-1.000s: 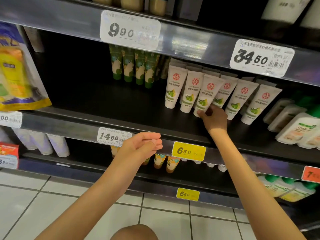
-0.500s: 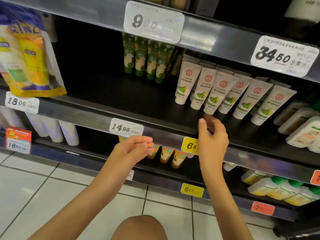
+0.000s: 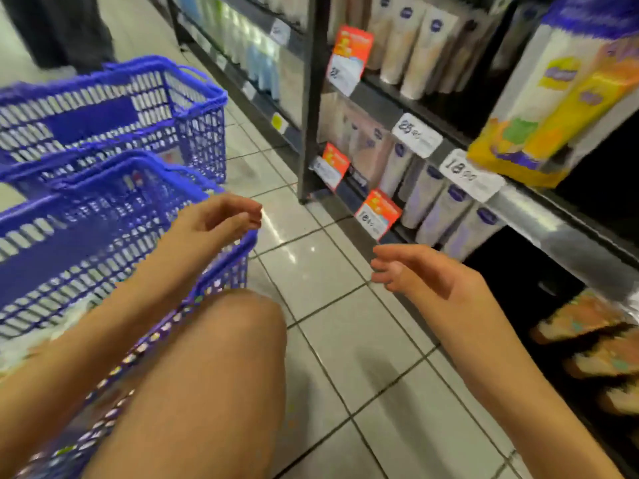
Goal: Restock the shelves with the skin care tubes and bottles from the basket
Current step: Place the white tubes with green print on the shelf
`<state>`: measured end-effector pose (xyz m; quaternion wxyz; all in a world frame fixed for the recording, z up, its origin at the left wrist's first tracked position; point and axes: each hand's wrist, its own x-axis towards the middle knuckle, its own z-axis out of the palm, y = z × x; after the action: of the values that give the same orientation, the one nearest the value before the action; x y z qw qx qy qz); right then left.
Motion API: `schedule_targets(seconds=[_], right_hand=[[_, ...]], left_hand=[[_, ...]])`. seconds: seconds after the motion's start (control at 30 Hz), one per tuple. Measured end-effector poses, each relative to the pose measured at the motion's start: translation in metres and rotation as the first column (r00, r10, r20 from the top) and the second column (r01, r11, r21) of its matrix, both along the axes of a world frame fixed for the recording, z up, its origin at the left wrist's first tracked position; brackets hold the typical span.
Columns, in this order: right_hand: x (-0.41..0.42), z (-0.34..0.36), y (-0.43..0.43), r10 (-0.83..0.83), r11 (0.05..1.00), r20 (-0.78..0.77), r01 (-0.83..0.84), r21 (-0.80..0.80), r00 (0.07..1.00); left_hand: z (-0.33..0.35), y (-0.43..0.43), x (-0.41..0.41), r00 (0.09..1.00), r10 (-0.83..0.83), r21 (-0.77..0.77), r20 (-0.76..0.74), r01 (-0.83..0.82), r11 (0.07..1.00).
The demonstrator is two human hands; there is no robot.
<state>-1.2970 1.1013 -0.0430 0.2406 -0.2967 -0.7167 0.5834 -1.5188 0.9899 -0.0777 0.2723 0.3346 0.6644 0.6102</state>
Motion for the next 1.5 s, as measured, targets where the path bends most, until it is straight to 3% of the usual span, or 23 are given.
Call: schedule_targets(seconds=[0.13, 0.3, 0.47, 0.6, 0.67, 0.77, 0.83, 0.9, 0.97, 1.03, 1.17, 1.27, 1.33, 1.37, 1.5], right_hand=[[-0.060, -0.021, -0.021, 0.089, 0.995, 0.005, -0.089, -0.042, 0.996], [-0.143, -0.050, -0.045, 0.221, 0.969, 0.036, -0.216, -0.118, 0.975], [-0.210, -0.061, -0.069, 0.395, 0.918, 0.109, -0.386, -0.092, 0.912], [-0.247, -0.082, -0.080, 0.510, 0.859, 0.292, -0.499, -0.117, 0.809], [-0.262, -0.094, -0.083, 0.558, 0.811, 0.407, -0.579, -0.084, 0.723], [-0.285, -0.111, -0.094, 0.629, 0.711, 0.545, -0.694, -0.115, 0.554], [-0.300, -0.122, -0.105, 0.694, 0.620, 0.600, -0.754, -0.218, 0.398], [-0.318, -0.138, -0.118, 0.695, 0.511, 0.693, -0.808, -0.293, 0.189], [-0.332, -0.154, -0.128, 0.594, 0.381, 0.803, -0.861, -0.335, -0.050], [-0.343, -0.167, -0.134, 0.522, 0.353, 0.839, -0.856, -0.377, -0.154], [-0.355, -0.184, -0.142, 0.560, 0.444, 0.814, -0.774, -0.451, -0.153], [-0.349, -0.197, -0.156, 0.383, 0.292, 0.913, -0.920, -0.261, -0.137], [-0.341, -0.205, -0.163, 0.310, 0.189, 0.949, -0.975, -0.118, -0.055], [-0.337, -0.208, -0.164, 0.318, 0.184, 0.948, -0.978, -0.093, -0.030], [-0.338, -0.205, -0.161, 0.457, 0.351, 0.889, -0.923, -0.155, 0.024]], left_hand=[[-0.058, -0.089, -0.059, 0.937, 0.339, -0.133, 0.088, -0.327, 0.936], [-0.111, -0.188, -0.092, 0.782, 0.612, -0.321, 0.114, -0.555, 0.768], [-0.126, -0.210, -0.106, 0.676, 0.718, -0.401, 0.164, -0.620, 0.675], [-0.142, -0.196, -0.084, 0.645, 0.712, -0.546, 0.277, -0.505, 0.669], [-0.149, -0.200, -0.069, 0.463, 0.749, -0.595, 0.473, -0.459, 0.659], [-0.163, -0.201, -0.061, 0.242, 0.802, -0.666, 0.546, -0.455, 0.591], [-0.170, -0.194, -0.062, 0.235, 0.785, -0.661, 0.573, -0.434, 0.612], [-0.181, -0.187, -0.065, 0.324, 0.790, -0.696, 0.520, -0.376, 0.612], [-0.188, -0.185, -0.067, 0.403, 0.812, -0.759, 0.423, -0.332, 0.560], [-0.191, -0.183, -0.068, 0.398, 0.828, -0.771, 0.396, -0.345, 0.535], [-0.194, -0.176, -0.068, 0.259, 0.820, -0.702, 0.511, -0.426, 0.572], [-0.196, -0.171, -0.069, 0.110, 0.803, -0.675, 0.586, -0.481, 0.559], [-0.195, -0.168, -0.069, 0.069, 0.794, -0.675, 0.604, -0.486, 0.556], [-0.194, -0.167, -0.068, 0.058, 0.789, -0.673, 0.611, -0.486, 0.557], [-0.177, -0.165, -0.068, 0.081, 0.722, -0.614, 0.687, -0.467, 0.636]])
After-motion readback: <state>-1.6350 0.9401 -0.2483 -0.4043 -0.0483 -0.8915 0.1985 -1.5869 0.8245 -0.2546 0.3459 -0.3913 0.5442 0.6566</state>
